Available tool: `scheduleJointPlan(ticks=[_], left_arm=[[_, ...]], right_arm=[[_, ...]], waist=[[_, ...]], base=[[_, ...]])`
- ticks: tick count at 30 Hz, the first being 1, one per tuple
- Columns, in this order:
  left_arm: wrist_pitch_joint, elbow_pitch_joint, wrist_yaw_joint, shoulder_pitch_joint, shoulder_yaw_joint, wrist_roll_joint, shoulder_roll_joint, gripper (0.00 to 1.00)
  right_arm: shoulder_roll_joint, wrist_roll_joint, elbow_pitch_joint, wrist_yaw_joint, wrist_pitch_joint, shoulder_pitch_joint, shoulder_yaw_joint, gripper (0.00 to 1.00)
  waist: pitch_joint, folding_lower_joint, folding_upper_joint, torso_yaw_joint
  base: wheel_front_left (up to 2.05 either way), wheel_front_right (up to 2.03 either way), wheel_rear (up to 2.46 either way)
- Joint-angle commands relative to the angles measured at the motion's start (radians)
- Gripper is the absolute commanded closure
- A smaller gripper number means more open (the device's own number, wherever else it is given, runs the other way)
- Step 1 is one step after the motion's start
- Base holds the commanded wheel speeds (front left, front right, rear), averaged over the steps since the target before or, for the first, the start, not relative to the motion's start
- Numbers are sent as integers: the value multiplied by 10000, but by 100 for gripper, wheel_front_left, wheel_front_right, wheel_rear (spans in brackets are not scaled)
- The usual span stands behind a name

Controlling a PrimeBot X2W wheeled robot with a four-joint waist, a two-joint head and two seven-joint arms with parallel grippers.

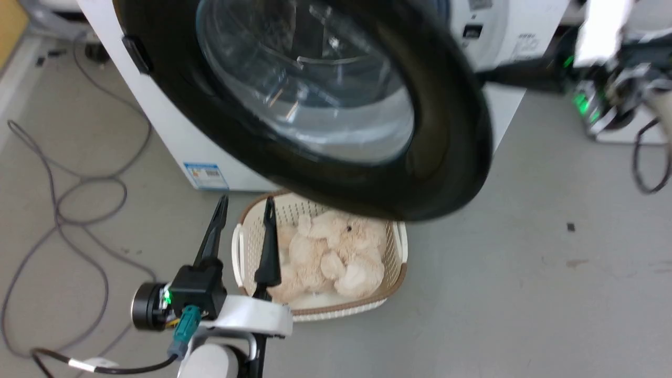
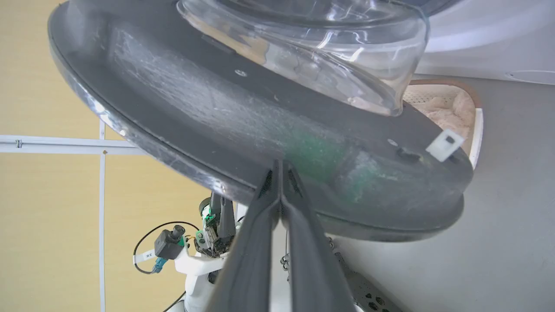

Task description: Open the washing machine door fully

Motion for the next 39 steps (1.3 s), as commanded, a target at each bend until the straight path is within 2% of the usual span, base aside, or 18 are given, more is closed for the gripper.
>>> scheduleJointPlan(ticks=[1,13,20,29,32,34,35,36,39], left_arm=[[-53,65,-26,191,88,115,30,0],[-53,439,-252,956,383,147,75,0],[-53,639,-357,1199,468,211,158,0],[-53,917,-594,1330,370,240,349,0],[-53,966,-628,1345,361,220,389,0],[-53,973,-645,1363,355,202,411,0],[-53,1021,-690,1428,349,138,447,0],[-53,1042,-696,1451,352,113,457,0],[-51,1132,-714,1510,348,47,485,0]], right_arm=[[161,113,-247,10,98,418,43,100],[318,744,-2756,10,554,2639,521,100],[173,1289,-4367,10,365,3731,1068,100],[-12,2040,-5751,10,-679,4531,2073,100],[-102,2272,-6038,10,-1406,4812,2255,100],[-204,2224,-6259,10,-2287,5054,2204,100],[-323,2027,-6653,10,-3924,5688,1924,52],[-345,2009,-6810,10,-4435,5977,1785,0],[-490,1909,-7221,10,-6094,6973,1255,0]], waist=[[-326,1,0,-93],[-1159,1,0,-49],[-1502,1,0,72],[-1745,1,0,116],[-1822,1,0,77],[-1846,1,0,38],[-1921,1,0,-90],[-1941,1,0,-144],[-2016,1,0,-266]], base=[[0,0,0],[0,0,0],[0,0,0],[0,0,0],[0,0,0],[0,0,0],[0,0,0],[0,0,0],[0,0,0]])
